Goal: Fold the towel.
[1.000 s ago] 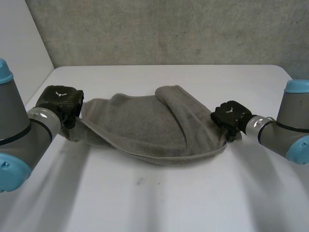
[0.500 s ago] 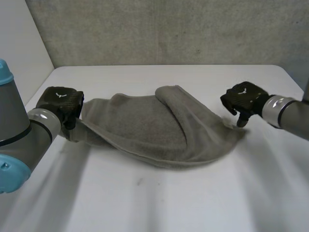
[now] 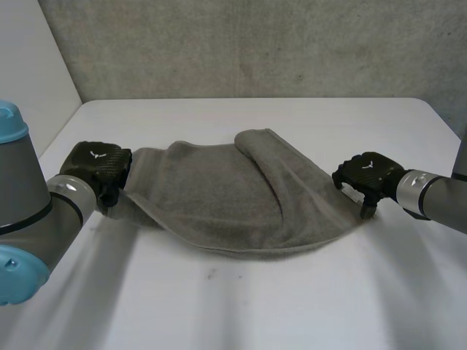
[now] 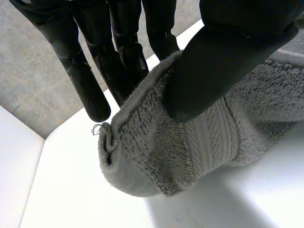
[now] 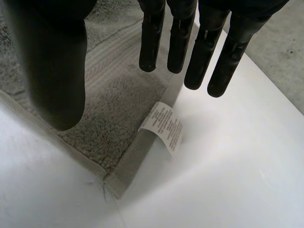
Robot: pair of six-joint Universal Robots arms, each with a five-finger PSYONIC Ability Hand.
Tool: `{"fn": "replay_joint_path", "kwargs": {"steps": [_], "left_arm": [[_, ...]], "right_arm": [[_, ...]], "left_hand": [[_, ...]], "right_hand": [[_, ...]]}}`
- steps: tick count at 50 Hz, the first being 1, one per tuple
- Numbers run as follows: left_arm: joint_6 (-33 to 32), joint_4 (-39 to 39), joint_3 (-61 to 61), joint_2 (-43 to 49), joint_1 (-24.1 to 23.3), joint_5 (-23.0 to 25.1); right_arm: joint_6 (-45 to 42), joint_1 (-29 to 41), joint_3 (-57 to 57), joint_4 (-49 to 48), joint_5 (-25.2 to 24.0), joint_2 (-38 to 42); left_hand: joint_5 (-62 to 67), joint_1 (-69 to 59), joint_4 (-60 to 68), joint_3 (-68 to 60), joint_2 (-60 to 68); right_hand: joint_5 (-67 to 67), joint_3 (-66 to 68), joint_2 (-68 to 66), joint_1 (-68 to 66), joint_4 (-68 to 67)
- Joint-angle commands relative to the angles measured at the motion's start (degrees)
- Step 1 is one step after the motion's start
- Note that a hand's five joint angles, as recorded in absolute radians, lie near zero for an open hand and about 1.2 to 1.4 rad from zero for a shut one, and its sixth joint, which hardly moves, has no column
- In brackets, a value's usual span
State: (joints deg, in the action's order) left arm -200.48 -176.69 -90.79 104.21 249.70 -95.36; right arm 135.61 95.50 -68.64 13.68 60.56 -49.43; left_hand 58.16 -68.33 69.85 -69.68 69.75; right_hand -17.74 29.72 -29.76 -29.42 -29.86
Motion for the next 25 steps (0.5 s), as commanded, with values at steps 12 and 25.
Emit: {"fn": "replay_joint_path", "kwargs": {"steps": [12, 25], "left_arm": [[-0.09, -1.55, -0.62, 0.38, 0.09, 0.0], [-0.09, -1.64, -0.62, 0.64, 0.09, 0.0]], "right_arm": [[-1.75, -1.46, -0.53, -3.92, -2.03, 4.08], [-1.75, -1.28, -0.09, -5.33, -3.61, 6.1]], "left_hand": [[11.84, -11.67, 10.15, -10.32, 10.25], [11.84, -11.67, 10.15, -10.32, 10.25]], "right_hand": [[-4.54, 2.56, -2.53, -2.87, -2.43], [-11.27, 9.29, -9.26, -9.6, -9.16]]}}
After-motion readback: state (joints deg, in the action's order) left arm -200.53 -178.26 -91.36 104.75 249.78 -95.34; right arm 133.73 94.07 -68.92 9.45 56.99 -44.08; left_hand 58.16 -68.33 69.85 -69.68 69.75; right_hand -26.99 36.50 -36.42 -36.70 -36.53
